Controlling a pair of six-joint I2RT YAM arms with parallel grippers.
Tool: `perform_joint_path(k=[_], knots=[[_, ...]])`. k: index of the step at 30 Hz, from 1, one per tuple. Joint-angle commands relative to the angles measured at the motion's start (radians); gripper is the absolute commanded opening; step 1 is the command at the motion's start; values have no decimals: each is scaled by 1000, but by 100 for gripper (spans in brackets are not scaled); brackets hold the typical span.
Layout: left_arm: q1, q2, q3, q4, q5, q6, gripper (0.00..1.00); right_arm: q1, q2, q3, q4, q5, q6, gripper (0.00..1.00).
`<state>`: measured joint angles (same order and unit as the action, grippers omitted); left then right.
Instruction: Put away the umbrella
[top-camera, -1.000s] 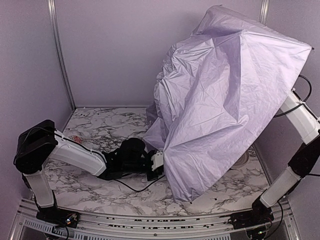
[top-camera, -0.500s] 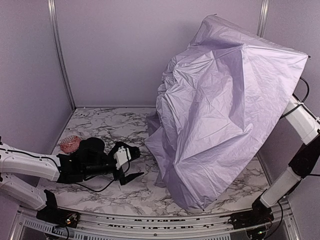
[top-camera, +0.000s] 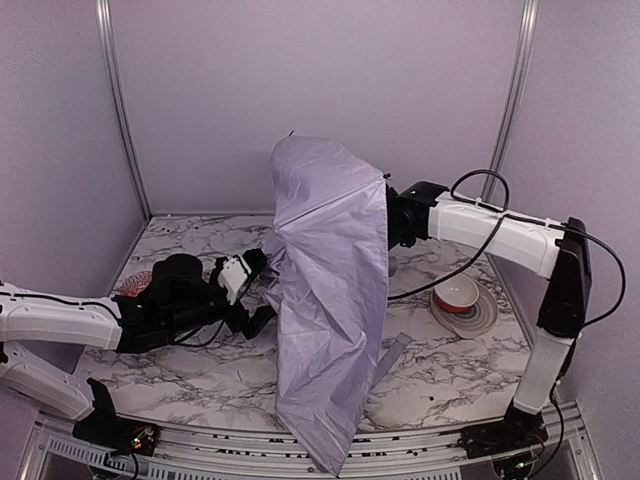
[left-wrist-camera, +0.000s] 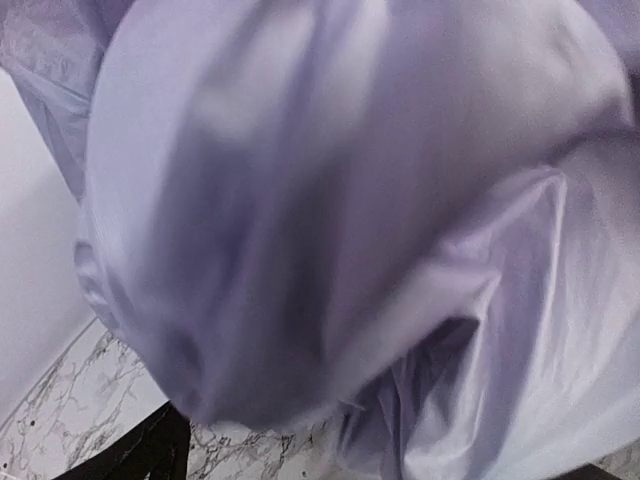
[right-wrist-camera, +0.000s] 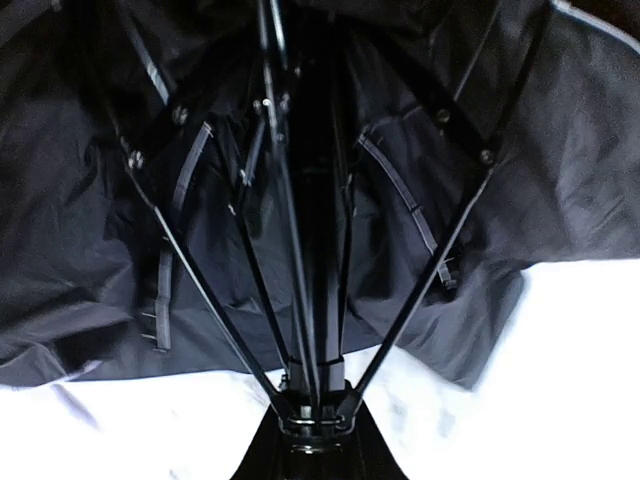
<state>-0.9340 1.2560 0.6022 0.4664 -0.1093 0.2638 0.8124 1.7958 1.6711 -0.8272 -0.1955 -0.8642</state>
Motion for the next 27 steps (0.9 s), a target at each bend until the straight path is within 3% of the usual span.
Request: perform_joint_path(k=[1,7,10,13,17,18,19,20,24,27], knots=[[25,13,-35,24,-9,-61,99,3,110,12,-4,-88,53,0],[26,86,-46,20,-42,-63,98,-6,238,-23,54,-267,44,0],[26,143,-25,16,-36,-65,97,-14,280,-50,107,-279,58,1],[26,179,-29,17,-30,-64,97,-29,319,-59,120,-270,72,8],[26,187,-45,8,-57,-53,97,-78,332,-51,141,-298,137,26],[26,174,-51,2,-58,-52,97,-88,326,-42,141,-302,157,36],[26,156,-59,-3,-57,-51,98,-98,314,-39,143,-312,168,81],[26,130,-70,-8,-58,-50,98,-105,297,-41,146,-328,175,97],[26,13,-90,-69,-87,-46,99,-114,215,-92,160,-332,206,100],[23,-58,-80,-160,-148,-67,99,-134,158,-177,205,-284,338,100]])
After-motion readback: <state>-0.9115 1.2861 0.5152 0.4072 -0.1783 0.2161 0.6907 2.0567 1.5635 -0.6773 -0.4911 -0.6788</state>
